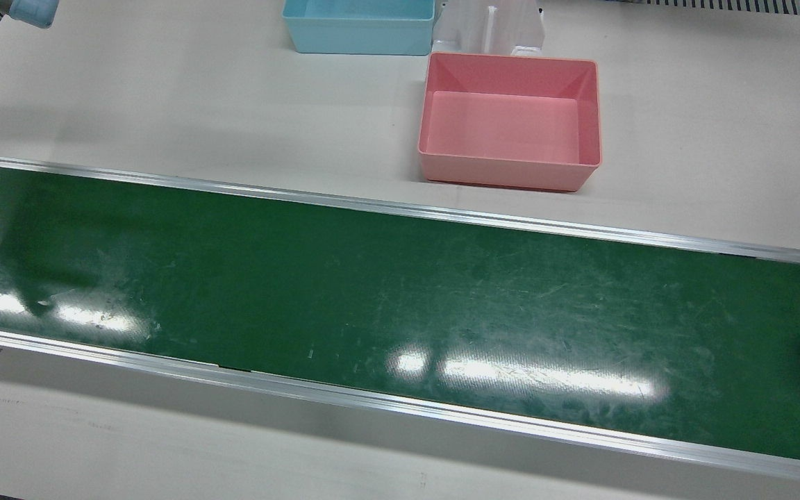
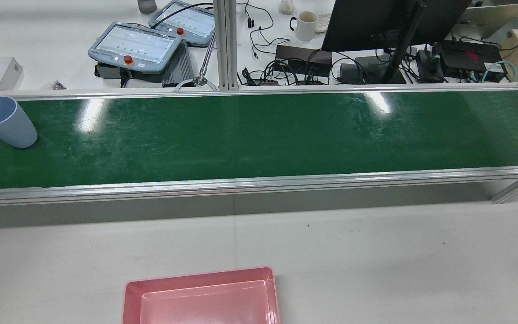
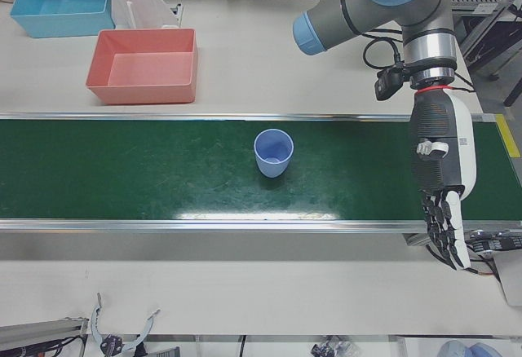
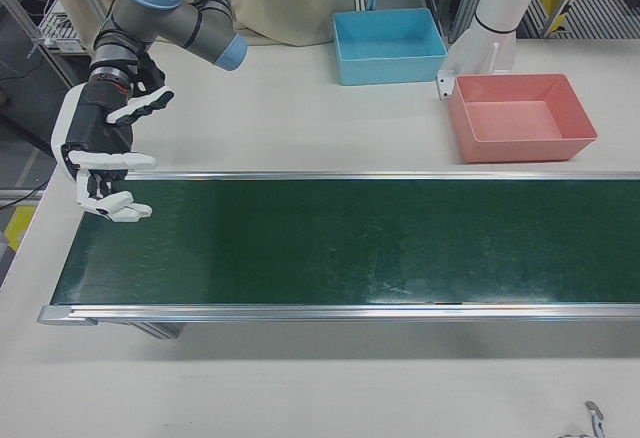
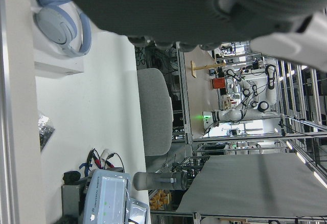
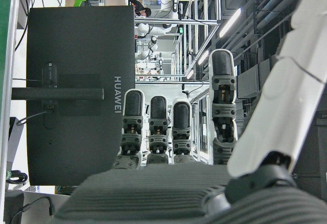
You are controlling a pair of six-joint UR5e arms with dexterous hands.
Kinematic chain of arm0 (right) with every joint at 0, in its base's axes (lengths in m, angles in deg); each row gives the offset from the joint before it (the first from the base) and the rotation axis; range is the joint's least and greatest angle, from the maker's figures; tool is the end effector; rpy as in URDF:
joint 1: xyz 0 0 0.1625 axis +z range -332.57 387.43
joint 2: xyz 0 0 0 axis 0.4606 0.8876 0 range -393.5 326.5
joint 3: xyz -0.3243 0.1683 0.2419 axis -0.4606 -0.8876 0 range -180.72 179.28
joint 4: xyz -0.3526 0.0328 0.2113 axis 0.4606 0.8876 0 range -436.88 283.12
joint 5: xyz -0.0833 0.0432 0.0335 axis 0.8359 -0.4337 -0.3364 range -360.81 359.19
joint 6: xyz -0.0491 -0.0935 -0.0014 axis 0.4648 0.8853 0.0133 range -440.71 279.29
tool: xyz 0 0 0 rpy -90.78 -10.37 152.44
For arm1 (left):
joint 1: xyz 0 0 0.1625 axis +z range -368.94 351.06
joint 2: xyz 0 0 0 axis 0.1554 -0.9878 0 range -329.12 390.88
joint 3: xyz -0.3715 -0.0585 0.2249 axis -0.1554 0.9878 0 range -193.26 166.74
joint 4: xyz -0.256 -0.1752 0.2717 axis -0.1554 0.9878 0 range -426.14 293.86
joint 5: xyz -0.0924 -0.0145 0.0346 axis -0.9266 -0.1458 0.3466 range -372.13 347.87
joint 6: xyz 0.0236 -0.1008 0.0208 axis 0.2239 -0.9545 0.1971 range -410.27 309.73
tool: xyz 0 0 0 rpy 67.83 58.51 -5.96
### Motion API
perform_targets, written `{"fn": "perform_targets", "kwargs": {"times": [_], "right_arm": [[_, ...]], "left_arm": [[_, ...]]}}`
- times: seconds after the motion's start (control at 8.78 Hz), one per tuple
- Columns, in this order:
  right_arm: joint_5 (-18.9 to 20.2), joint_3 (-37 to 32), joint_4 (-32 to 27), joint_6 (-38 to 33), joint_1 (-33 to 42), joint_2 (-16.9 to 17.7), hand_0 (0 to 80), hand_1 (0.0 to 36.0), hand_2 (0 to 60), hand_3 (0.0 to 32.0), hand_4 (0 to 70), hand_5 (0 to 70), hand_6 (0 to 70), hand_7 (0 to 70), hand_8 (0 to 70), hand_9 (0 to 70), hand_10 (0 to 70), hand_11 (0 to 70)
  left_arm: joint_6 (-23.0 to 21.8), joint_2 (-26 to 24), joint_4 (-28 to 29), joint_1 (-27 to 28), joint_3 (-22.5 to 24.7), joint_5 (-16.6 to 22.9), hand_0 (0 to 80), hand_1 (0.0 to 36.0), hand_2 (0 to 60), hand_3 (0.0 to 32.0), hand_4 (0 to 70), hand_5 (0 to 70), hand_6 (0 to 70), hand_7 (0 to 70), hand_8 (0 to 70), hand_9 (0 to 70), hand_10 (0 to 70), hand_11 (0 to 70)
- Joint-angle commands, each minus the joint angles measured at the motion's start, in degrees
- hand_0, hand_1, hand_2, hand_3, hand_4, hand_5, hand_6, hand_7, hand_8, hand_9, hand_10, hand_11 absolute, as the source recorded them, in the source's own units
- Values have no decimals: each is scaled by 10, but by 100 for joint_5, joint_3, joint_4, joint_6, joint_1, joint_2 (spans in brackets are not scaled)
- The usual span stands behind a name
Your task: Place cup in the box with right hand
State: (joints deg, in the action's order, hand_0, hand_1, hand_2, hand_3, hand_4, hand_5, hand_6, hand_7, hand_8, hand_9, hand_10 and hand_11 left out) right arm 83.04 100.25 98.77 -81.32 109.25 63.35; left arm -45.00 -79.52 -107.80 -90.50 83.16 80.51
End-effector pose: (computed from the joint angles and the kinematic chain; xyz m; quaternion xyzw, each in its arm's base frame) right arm 0.0784 -0.4714 0.6526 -0.0230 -0.7568 0.6533 0.0025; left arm -0.0423 -0.5901 0.5207 -0.0351 0.6090 -0.7850 0.1085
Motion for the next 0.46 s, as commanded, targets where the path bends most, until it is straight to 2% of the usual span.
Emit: {"fn": "perform_targets", "kwargs": {"times": [0.0, 0.34], "right_arm": [[0, -7, -4, 0, 0, 0, 508, 112, 13, 0, 673, 52, 150, 556, 198, 326, 233, 338], [0, 2, 4, -9, 0, 0, 515, 120, 20, 0, 670, 55, 150, 556, 201, 329, 234, 340]], "left_arm": [[0, 0, 0, 0, 0, 0, 0, 0, 0, 0, 0, 0, 0, 0, 0, 0, 0, 0], [-9, 0, 0, 0, 17, 0, 0, 0, 0, 0, 0, 0, 0, 0, 0, 0, 0, 0]]}}
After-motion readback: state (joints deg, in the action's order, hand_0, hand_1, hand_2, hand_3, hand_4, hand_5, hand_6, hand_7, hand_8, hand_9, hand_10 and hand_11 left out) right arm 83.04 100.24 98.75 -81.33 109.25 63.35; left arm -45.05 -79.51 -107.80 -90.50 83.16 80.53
